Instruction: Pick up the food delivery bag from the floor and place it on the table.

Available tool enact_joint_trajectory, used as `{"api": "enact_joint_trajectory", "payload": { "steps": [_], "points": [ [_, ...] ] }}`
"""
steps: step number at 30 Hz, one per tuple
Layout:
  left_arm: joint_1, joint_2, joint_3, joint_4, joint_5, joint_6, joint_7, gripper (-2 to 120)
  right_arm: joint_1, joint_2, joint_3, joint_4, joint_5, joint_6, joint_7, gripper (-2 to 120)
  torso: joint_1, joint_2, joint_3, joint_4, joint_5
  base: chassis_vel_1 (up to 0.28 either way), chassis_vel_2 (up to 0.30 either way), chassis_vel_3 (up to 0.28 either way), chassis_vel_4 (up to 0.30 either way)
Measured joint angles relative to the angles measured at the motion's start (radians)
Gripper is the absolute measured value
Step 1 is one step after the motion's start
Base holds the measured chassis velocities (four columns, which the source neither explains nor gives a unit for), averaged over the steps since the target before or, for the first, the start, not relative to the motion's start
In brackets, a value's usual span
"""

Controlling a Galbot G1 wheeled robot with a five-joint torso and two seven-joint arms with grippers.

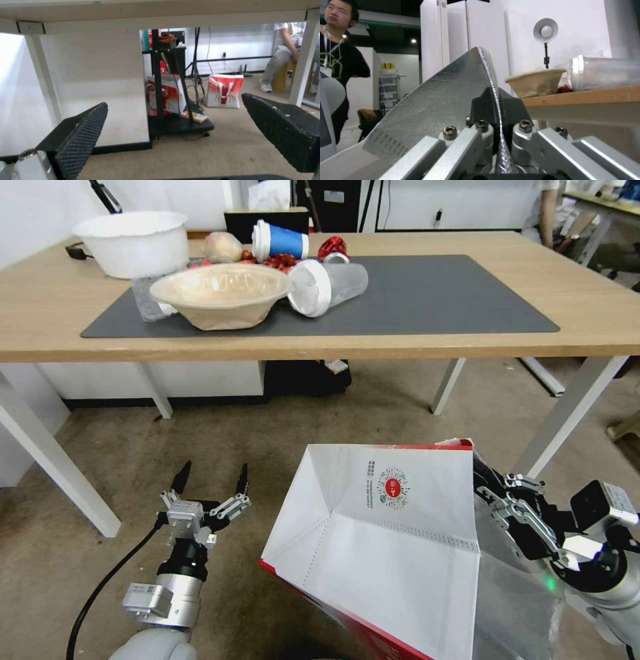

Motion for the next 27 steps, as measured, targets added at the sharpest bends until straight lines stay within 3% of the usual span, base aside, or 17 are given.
{"api": "enact_joint_trajectory", "payload": {
  "steps": [12,27],
  "points": [
    [0.023,0.010,-0.005,-0.050,0.009,0.028,-0.024,100,-0.003,0.000,0.001,0.008,0.000,-0.001,-0.002,0,0.012,0.050,0.038,0.0001,0.0000,0.000,0.000,0.000,0.000],
    [0.026,0.012,0.001,-0.054,0.012,0.031,-0.027,100,-0.006,0.002,0.011,0.013,0.000,-0.006,-0.016,0,0.031,0.110,0.079,0.0002,0.0000,0.000,0.000,0.000,0.000]
  ]
}}
